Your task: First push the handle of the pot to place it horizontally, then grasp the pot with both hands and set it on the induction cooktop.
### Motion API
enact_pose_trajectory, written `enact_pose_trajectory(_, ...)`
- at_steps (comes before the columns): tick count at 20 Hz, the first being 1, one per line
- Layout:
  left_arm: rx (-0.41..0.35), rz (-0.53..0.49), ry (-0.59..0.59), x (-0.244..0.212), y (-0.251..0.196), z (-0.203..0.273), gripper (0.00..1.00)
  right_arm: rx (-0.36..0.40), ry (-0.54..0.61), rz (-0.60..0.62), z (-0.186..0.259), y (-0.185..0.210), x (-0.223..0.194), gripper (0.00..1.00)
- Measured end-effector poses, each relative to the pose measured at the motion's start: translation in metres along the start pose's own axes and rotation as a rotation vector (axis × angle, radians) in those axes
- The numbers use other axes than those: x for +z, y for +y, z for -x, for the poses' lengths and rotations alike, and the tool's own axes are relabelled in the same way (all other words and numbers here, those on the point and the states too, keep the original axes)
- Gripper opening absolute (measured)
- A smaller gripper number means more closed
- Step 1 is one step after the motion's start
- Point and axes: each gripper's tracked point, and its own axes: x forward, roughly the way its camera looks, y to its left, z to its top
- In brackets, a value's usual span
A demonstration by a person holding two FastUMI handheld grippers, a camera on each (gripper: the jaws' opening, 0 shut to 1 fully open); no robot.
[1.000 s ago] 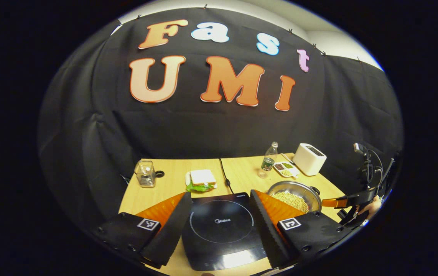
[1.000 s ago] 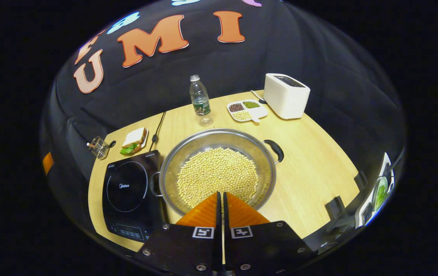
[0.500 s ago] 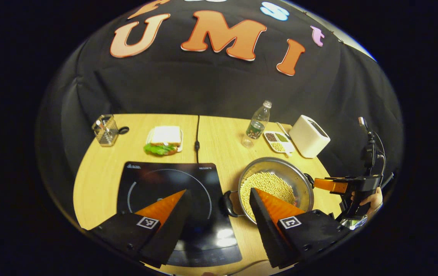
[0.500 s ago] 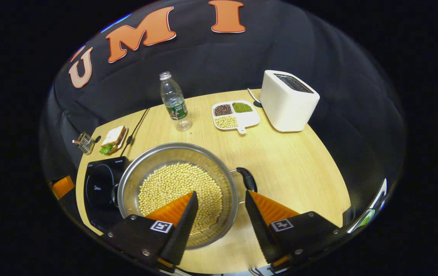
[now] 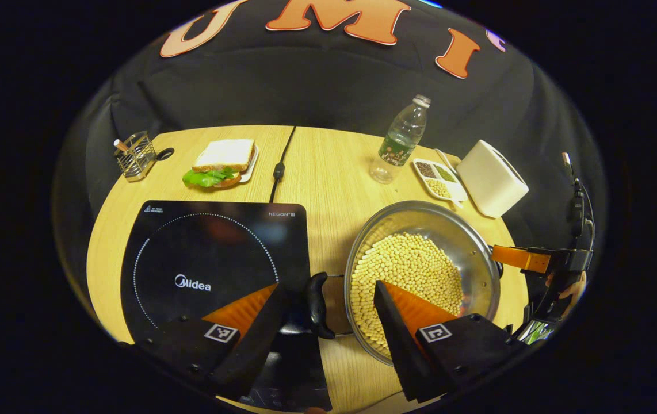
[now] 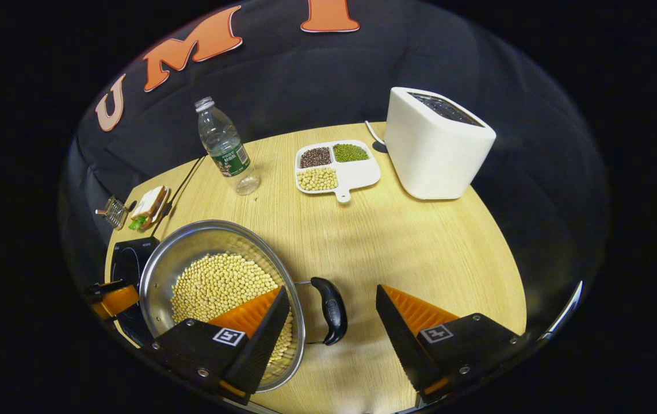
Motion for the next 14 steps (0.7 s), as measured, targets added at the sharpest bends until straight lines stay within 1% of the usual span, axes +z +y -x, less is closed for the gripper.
enact_pose_trajectory(4,0.013,0.038,0.028,-0.016,0.001,-0.015,0.98,0.028,0.035,0.009,-0.017,0.003,-0.009,0.95)
enact_pose_trajectory(5,0.013,0.030,0.015,-0.013,0.000,-0.018,0.98,0.037,0.045,0.007,-0.020,0.005,-0.012,0.95)
enact_pose_trajectory(6,0.009,0.027,0.015,-0.013,-0.004,-0.019,0.96,0.043,0.054,0.008,-0.023,0.006,-0.015,0.95)
enact_pose_trajectory(7,0.017,0.020,0.016,-0.012,-0.002,-0.020,0.92,0.054,0.063,0.007,-0.024,0.008,-0.018,0.95)
enact_pose_trajectory(8,0.027,0.016,0.015,-0.012,-0.001,-0.020,0.93,0.065,0.070,0.002,-0.025,0.012,-0.020,0.90)
enact_pose_trajectory(9,0.035,0.016,0.013,-0.012,0.000,-0.021,0.92,0.091,0.074,-0.020,-0.025,0.017,-0.022,0.86)
enact_pose_trajectory(10,0.044,0.021,0.014,-0.013,0.001,-0.022,0.88,0.092,0.067,-0.034,-0.033,0.016,-0.029,0.71)
enact_pose_trajectory(11,0.053,0.020,0.004,-0.013,0.003,-0.023,0.83,0.094,0.080,-0.030,-0.027,0.017,-0.028,0.65)
enact_pose_trajectory(12,0.057,0.024,-0.010,-0.013,0.004,-0.023,0.80,0.097,0.077,-0.025,-0.025,0.016,-0.029,0.63)
enact_pose_trajectory(14,0.078,0.014,-0.045,-0.014,0.002,-0.020,0.76,0.099,0.071,-0.023,-0.023,0.016,-0.030,0.59)
